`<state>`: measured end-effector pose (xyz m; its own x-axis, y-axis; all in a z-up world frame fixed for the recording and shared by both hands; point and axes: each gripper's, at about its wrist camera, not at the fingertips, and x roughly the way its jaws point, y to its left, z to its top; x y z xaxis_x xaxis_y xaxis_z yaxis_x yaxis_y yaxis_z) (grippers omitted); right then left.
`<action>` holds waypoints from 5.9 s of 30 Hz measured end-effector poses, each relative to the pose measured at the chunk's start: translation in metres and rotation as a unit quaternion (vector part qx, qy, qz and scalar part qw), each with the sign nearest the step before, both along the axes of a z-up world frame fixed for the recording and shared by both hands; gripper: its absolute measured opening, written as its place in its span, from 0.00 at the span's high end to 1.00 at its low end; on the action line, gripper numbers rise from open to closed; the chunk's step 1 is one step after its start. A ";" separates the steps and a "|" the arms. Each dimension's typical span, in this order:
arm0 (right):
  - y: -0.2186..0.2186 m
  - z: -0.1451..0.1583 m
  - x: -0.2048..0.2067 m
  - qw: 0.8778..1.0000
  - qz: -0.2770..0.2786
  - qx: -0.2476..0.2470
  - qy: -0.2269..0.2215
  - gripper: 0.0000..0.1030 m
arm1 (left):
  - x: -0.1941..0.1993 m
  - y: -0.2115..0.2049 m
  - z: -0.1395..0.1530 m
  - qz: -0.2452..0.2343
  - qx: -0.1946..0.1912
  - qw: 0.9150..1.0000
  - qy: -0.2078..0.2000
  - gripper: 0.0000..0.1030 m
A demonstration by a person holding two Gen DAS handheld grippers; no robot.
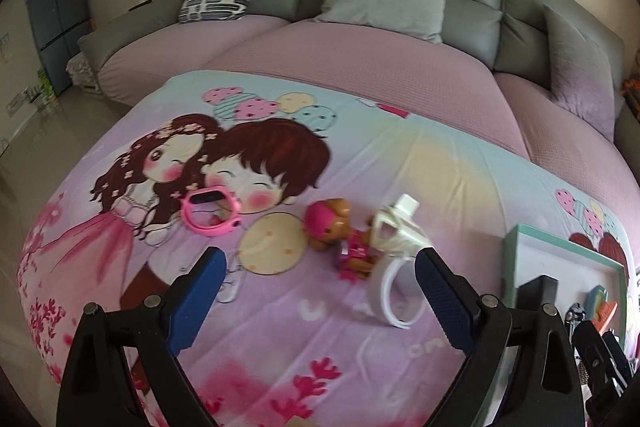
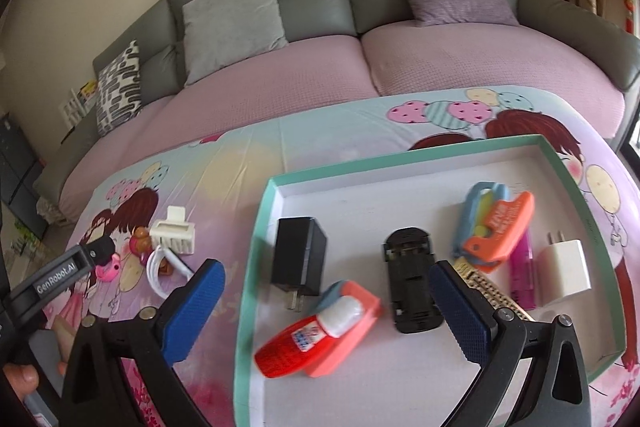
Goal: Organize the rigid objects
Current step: 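Move both open tools from the tray back to the object pile, then grasp the pink watch band with the left tool while the right tool grasps the white watch band, then carry both watch bands with both tools over the tray, then open the left tool to drop the pink band while the right tool releases the white band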
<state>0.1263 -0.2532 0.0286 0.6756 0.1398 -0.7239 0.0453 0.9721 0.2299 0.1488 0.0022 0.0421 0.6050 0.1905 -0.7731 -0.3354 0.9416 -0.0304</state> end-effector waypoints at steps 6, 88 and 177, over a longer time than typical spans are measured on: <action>0.026 -0.002 0.003 1.000 0.026 -0.011 -0.005 0.00 | -0.006 0.033 -0.002 0.029 -0.004 1.000 0.003 0.07; 0.104 0.003 0.026 0.994 0.106 0.008 -0.022 0.46 | 0.003 0.064 0.013 0.031 0.030 0.997 -0.066 0.37; -0.139 -0.005 -0.012 0.975 -0.206 -0.034 0.078 0.43 | 0.014 -0.221 -0.010 -0.319 0.038 0.947 0.004 0.29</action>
